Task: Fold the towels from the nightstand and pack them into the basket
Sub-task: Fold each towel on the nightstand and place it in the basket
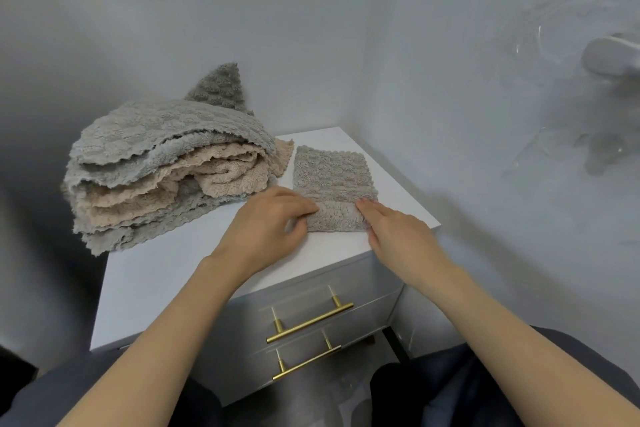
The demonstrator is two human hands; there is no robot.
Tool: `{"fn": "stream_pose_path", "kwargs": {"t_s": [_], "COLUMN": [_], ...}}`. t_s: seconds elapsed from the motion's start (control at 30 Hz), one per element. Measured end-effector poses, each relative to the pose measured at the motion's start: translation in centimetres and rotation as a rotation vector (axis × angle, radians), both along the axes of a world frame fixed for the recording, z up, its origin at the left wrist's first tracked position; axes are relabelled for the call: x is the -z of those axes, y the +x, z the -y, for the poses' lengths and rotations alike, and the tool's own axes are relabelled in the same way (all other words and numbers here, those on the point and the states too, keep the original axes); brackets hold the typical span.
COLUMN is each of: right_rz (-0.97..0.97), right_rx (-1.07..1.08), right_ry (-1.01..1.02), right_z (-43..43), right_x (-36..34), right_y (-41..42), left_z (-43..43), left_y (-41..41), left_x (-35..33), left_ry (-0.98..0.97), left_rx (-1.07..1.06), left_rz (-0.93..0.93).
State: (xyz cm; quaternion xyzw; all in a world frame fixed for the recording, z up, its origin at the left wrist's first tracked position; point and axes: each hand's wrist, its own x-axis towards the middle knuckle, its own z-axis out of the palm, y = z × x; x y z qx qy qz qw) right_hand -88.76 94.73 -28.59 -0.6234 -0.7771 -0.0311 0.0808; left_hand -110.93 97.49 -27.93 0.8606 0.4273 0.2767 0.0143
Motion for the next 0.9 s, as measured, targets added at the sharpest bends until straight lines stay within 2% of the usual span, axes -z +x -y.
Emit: {"fn": "stream_pose_path", "kwargs": {"t_s": [0.13,0.23,0.33,0.47,0.67,0.77,0.9], "right_rz": [-0.059,-0.071,-0.167,-0.311,-0.700,-0.756,-0.740], "right_rx": [-0.024,-0.025,-0.010,-0.056,0.045,0.106,0.210], "right_ry": [0.054,0.064,0.038,0.031,-0.014,-0.032,-0.020], "right_z": [0.3,0.1,-0.2,-0.6,-0.9,-1.1,-1.3], "right_x": [-0.2,-0.2,-0.4,-0.8,-1.6,-1.6,-1.5], "right_y": [0.1,0.2,0.6,0.9,1.0,1.1,0.9], "left_z": [0.0,0.0,-0.1,-0.5,-0.8,-0.9,-1.4], "left_y": [-0.5,-0.3,-0.2,-0.3,-0.3,-0.3,0.2], "left_x": [0.2,0.1,0.2,0.2,0.1,0.2,0.6], "left_ry": [-0.095,-0.078,-0.106,-0.240,-0.473,-0.525,-0.504], "left_rx": [-0.014,-0.030,-0.085,-0.139,-0.104,-0.124,-0.229], "left_rz": [-0.091,-0.071,0.029,0.155,0.415,0.462,0.487]}}
